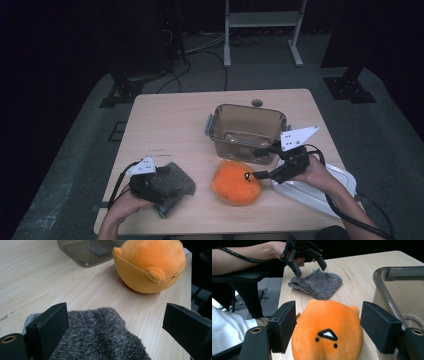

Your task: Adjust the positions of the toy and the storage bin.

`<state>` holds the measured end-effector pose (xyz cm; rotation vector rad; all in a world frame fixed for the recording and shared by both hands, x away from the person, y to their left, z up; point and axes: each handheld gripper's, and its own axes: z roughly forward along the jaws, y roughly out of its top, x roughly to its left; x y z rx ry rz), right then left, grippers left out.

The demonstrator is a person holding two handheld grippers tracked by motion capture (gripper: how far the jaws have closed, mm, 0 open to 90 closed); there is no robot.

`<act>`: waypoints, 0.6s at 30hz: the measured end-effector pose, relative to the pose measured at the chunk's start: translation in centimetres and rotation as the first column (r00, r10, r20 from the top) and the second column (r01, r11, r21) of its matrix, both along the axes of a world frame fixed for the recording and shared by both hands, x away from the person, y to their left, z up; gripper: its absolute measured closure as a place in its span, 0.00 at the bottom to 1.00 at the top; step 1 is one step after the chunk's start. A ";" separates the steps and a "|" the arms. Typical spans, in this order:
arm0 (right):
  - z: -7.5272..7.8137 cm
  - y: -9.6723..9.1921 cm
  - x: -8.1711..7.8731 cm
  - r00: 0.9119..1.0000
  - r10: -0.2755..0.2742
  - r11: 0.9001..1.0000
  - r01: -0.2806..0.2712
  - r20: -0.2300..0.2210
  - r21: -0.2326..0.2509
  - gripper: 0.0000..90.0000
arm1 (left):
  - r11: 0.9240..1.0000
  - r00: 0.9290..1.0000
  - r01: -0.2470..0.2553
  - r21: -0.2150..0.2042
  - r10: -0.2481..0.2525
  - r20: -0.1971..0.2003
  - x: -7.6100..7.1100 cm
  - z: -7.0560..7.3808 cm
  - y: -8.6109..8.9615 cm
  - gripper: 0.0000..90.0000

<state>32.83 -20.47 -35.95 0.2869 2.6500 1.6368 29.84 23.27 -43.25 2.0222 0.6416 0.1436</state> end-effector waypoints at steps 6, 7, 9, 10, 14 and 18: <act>-0.8 1.8 0.4 1.000 0.024 1.000 -0.024 -0.011 -0.008 0.29 | 1.000 1.000 -0.001 0.000 0.001 0.000 0.0 0.1 0.1 0.06; -0.8 1.8 0.4 1.000 0.024 1.000 -0.024 -0.011 -0.008 0.29 | 1.000 1.000 -0.001 0.000 0.001 0.000 0.0 0.1 0.1 0.06; -1.3 2.6 0.5 0.999 0.031 0.999 -0.031 -0.020 -0.014 0.29 | 1.000 1.000 0.000 0.003 0.000 0.001 0.0 0.1 0.2 0.06; -1.5 2.9 0.6 0.999 0.036 0.999 -0.036 -0.020 -0.019 0.29 | 1.000 1.000 0.000 0.003 0.000 0.002 0.0 0.1 0.2 0.06; -2.1 4.1 0.8 0.999 0.042 0.998 -0.043 -0.026 -0.040 0.29 | 1.000 1.000 0.001 0.005 -0.001 0.002 0.0 0.1 0.2 0.06; -2.5 4.7 0.9 0.999 0.044 0.998 -0.046 -0.030 -0.049 0.28 | 1.000 1.000 0.000 0.001 0.000 0.002 -0.1 0.1 0.2 0.06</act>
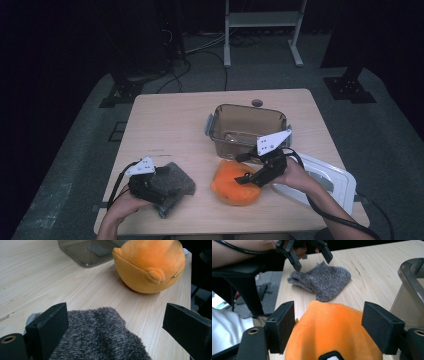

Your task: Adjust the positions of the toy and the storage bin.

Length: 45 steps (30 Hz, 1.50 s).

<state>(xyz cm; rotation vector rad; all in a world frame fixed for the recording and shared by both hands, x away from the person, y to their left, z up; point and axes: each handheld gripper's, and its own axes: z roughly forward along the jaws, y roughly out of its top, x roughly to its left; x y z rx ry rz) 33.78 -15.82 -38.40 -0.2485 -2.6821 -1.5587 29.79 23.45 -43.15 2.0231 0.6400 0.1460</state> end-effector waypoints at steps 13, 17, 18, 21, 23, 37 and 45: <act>-1.5 1.4 0.8 0.999 -0.034 0.997 0.035 0.014 -0.069 0.28 | 1.000 1.000 0.002 -0.002 -0.002 -0.001 0.0 0.0 0.0 0.06; -2.0 1.7 0.9 0.999 -0.033 0.995 0.034 0.017 -0.091 0.28 | 1.000 1.000 0.003 -0.002 -0.003 0.000 0.0 0.0 0.0 0.06; -2.1 1.7 0.9 0.999 -0.034 0.995 0.035 0.015 -0.093 0.28 | 1.000 1.000 0.003 -0.002 -0.003 0.000 0.0 0.0 0.0 0.06; -2.4 1.8 0.9 0.999 -0.038 0.994 0.039 0.013 -0.097 0.28 | 1.000 1.000 0.003 -0.002 -0.003 -0.003 0.0 0.0 0.0 0.06; -2.6 1.8 0.9 0.999 -0.044 0.995 0.044 0.006 -0.092 0.27 | 1.000 1.000 0.005 0.000 -0.005 -0.003 0.0 0.0 0.0 0.06; -3.7 1.8 0.5 0.997 -0.072 0.991 0.069 -0.022 -0.115 0.27 | 1.000 1.000 0.006 0.002 -0.006 -0.003 0.0 0.0 0.0 0.06; -4.2 1.9 0.0 0.996 -0.082 0.992 0.079 -0.028 -0.103 0.32 | 1.000 1.000 0.004 0.000 -0.004 -0.006 0.0 -0.1 -0.1 0.06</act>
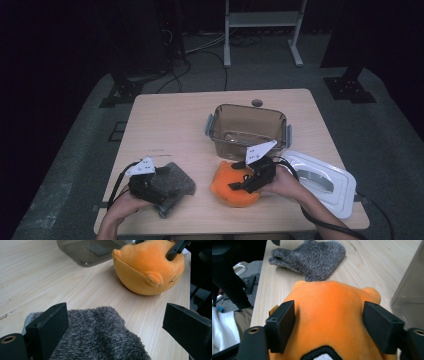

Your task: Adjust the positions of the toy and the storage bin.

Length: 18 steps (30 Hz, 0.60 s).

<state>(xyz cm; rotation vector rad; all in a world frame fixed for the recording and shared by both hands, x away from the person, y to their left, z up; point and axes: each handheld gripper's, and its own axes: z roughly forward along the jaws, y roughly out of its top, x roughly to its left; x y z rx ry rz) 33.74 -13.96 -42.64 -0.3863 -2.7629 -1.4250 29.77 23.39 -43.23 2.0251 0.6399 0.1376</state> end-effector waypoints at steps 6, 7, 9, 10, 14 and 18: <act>-0.3 -0.1 -0.4 1.000 0.000 1.000 0.000 -0.011 -0.006 0.46 | 1.000 1.000 0.002 0.003 -0.002 0.000 0.0 0.0 -0.1 0.06; -0.3 -0.1 -0.5 1.000 0.001 1.000 -0.001 -0.014 -0.005 0.48 | 1.000 1.000 0.003 0.003 -0.003 0.000 0.0 -0.1 -0.1 0.06; -0.3 0.0 -0.6 1.000 0.005 1.000 -0.005 -0.007 -0.007 0.51 | 1.000 1.000 0.003 0.003 -0.003 -0.002 0.0 -0.1 -0.1 0.06; -0.3 0.0 -0.7 1.000 0.005 1.000 -0.005 -0.010 -0.007 0.54 | 1.000 1.000 0.003 0.003 -0.003 -0.002 0.0 -0.1 -0.1 0.06; -0.2 0.1 -0.9 1.000 0.009 1.000 -0.009 -0.010 -0.003 0.62 | 1.000 1.000 0.002 0.001 -0.002 -0.002 0.1 -0.1 -0.1 0.06; 0.0 0.2 -1.0 1.000 0.015 1.000 -0.015 -0.011 0.002 0.68 | 1.000 1.000 0.001 0.002 -0.001 -0.001 0.1 -0.1 0.0 0.06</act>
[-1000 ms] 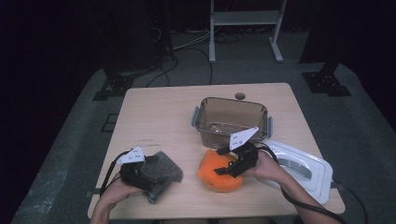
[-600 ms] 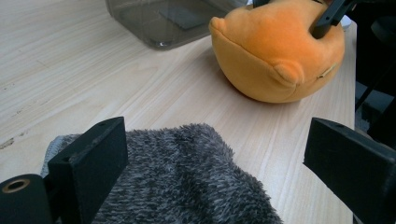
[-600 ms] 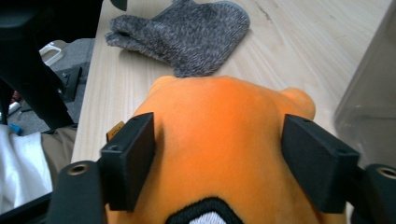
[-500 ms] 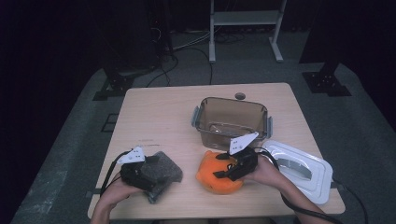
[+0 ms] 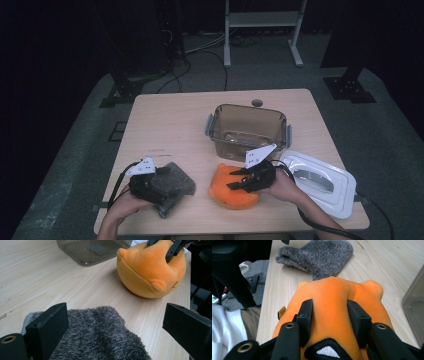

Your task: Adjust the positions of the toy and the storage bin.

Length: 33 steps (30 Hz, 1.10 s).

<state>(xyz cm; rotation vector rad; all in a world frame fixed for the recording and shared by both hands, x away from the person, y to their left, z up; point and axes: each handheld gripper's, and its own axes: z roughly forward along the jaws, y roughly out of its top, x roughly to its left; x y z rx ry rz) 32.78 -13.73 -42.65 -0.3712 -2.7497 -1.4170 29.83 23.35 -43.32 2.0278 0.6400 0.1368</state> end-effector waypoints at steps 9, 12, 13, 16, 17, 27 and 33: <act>0.7 0.2 0.2 0.999 0.047 0.999 -0.047 -0.007 0.010 0.78 | 1.000 1.000 -0.005 0.001 0.005 -0.001 0.0 0.0 0.1 0.06; 0.9 0.4 0.2 0.998 0.056 0.998 -0.056 -0.008 0.011 0.79 | 1.000 1.000 -0.004 0.001 0.004 -0.001 0.0 0.0 0.2 0.06; 0.9 0.5 0.3 0.998 0.057 0.998 -0.057 -0.012 0.014 0.79 | 1.000 1.000 -0.005 -0.001 0.005 -0.001 0.0 0.0 0.2 0.06; 1.0 0.5 0.3 0.998 0.065 0.998 -0.064 -0.020 0.014 0.79 | 1.000 1.000 -0.006 -0.001 0.006 0.003 0.0 0.1 0.3 0.06; 1.0 0.6 0.3 0.997 0.075 0.997 -0.075 -0.020 0.016 0.80 | 1.000 1.000 -0.007 -0.001 0.007 0.003 0.0 0.1 0.3 0.06; 1.6 0.6 0.1 0.996 0.083 0.996 -0.081 -0.042 0.043 0.80 | 1.000 1.000 -0.010 -0.004 0.010 0.003 0.0 0.1 0.4 0.06; 3.4 0.3 -0.3 0.995 0.100 0.993 -0.099 -0.017 0.062 0.80 | 1.000 1.000 -0.011 -0.006 0.011 0.003 0.0 0.1 0.4 0.06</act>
